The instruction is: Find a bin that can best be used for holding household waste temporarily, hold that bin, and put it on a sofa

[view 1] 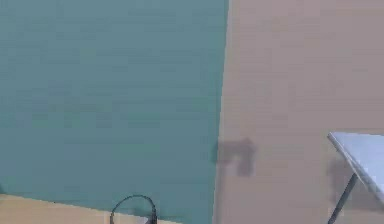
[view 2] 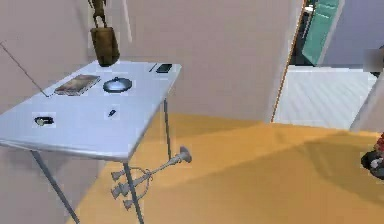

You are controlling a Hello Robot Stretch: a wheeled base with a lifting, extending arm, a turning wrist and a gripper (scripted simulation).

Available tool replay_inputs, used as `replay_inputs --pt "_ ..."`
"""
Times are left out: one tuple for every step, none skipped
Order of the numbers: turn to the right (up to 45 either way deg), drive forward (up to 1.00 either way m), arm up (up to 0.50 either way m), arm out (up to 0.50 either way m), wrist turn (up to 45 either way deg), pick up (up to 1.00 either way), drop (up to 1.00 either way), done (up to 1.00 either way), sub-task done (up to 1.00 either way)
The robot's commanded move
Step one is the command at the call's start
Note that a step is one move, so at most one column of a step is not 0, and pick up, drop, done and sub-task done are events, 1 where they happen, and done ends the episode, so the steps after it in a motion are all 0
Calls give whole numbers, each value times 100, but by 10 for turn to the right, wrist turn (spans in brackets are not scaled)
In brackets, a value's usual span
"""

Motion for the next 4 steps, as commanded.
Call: replay_inputs --pt "-450 0 0 0 0 0 0 0 0" --pt "-450 0 0 0 0 0 0 0 0" --pt "-210 0 0 0 0 0 0 0 0" --pt "0 0 10 0 0 0 0 0 0"
